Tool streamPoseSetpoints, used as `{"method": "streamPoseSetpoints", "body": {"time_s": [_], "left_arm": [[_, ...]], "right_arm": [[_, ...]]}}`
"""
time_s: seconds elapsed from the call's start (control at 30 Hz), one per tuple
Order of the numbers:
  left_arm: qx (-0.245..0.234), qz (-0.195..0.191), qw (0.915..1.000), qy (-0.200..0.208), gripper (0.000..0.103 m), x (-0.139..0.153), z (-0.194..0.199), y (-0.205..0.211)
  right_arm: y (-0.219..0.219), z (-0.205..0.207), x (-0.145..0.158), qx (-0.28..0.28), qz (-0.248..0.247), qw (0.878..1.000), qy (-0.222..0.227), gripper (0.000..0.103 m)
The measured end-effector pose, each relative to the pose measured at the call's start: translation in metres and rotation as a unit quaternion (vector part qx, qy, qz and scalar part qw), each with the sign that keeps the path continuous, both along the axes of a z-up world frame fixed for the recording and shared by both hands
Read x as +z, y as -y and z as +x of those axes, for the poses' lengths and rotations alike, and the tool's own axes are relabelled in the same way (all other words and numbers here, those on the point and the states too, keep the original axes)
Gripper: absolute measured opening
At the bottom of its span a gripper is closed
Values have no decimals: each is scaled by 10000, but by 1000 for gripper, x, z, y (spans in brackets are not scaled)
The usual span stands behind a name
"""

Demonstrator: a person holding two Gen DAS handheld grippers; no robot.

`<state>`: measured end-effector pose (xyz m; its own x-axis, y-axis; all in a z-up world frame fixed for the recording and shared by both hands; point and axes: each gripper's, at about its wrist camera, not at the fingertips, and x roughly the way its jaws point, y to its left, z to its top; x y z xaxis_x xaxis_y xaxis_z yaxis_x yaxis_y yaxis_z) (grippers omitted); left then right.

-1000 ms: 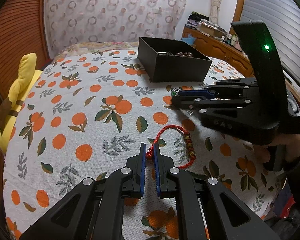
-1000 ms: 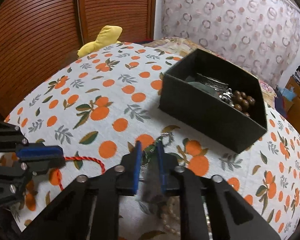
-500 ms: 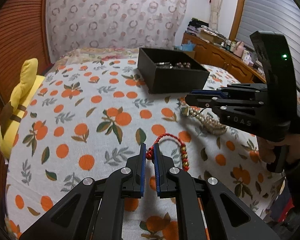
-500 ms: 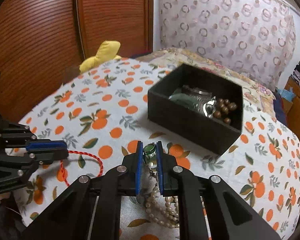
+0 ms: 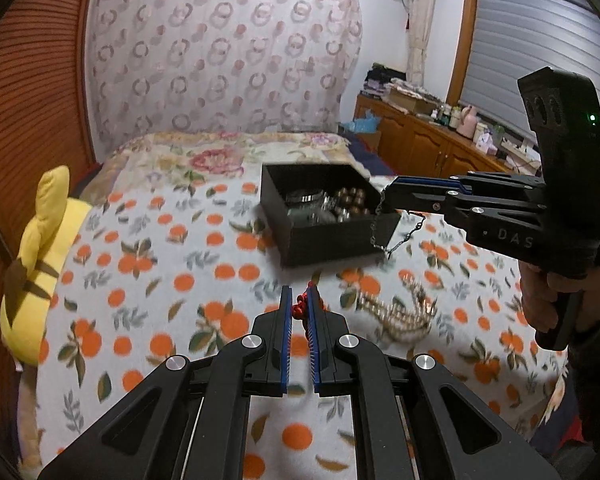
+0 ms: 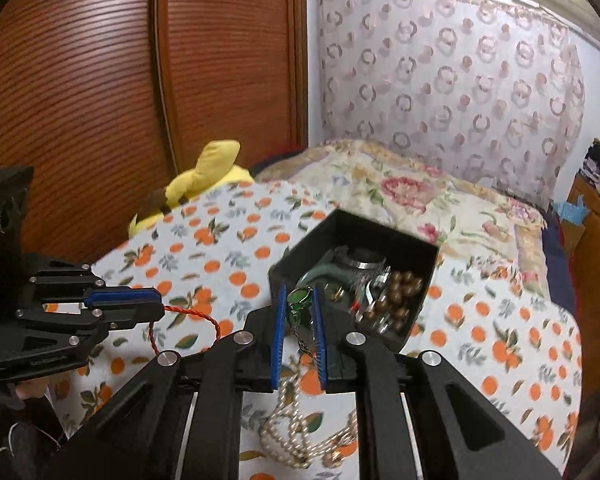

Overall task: Organize jewelry
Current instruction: 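Lower the red bracelet and green-charm chain into the black box, opening both tools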

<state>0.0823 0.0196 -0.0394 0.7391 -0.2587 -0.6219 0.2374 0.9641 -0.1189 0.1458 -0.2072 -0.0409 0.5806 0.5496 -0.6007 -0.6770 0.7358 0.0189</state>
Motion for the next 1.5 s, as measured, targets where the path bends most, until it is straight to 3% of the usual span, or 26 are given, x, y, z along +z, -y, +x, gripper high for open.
{"method": "streamPoseSetpoints", "body": {"time_s": [0.4,0.9,1.13,1.5], "left_arm": [[26,-25,9996,278,6,28,40,9],[40,79,9997,237,6,35,92,23],[16,155,9998,145,6,28,111,36],[-59,252,9997,34,7,18,134,50]], "right_arm": [[17,44,19,-2,219,9996,162,15],[21,86,-34,-69,336,9984,-448,16],[28,90,-38,-100,532,9971,-533,23],[36,95,-37,-247,513,9972,-492,23]]}}
